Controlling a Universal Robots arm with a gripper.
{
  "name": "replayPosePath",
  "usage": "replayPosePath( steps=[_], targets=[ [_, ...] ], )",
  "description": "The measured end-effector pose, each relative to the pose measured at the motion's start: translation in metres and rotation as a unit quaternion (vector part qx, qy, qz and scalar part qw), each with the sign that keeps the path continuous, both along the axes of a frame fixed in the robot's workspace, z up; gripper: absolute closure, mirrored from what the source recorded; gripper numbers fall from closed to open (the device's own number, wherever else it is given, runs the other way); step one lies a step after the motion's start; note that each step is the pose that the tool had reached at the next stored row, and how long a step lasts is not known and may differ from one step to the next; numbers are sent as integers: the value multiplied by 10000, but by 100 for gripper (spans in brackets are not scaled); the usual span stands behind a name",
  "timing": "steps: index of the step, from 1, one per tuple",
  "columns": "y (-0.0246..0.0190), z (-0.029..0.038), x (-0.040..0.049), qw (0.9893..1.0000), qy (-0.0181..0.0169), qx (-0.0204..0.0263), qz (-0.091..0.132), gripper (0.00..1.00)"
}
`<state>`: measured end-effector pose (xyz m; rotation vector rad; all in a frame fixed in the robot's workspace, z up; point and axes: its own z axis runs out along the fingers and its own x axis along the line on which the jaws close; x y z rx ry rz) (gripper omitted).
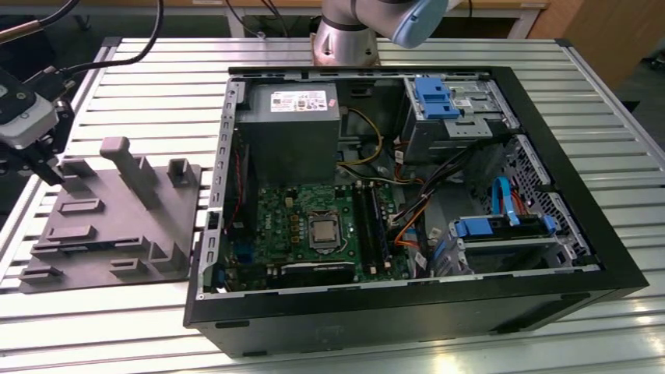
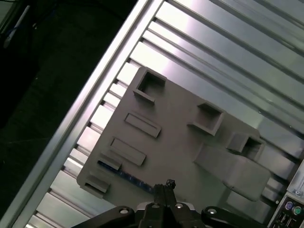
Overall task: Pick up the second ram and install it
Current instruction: 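Pick up the second ram and move it above second insertion slot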
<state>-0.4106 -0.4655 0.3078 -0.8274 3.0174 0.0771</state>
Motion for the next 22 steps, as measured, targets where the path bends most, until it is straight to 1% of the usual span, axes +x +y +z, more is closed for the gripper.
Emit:
replayPosePath(
  steps=[3, 6, 10, 13, 16, 18, 19, 22],
  targets=[
    [0, 0, 0, 9998, 0, 0, 182, 89],
    [0, 0, 0, 9993, 0, 0, 366, 89],
    [0, -1, 0, 9982, 0, 0, 602, 89],
    [0, -1, 0, 9971, -1, 0, 766, 89],
    [0, -2, 0, 9956, -2, 0, 934, 89],
    [0, -4, 0, 9943, -2, 0, 1070, 89],
    [0, -4, 0, 9934, -2, 0, 1144, 89],
    [0, -7, 0, 9904, -2, 0, 1385, 89]
  ],
)
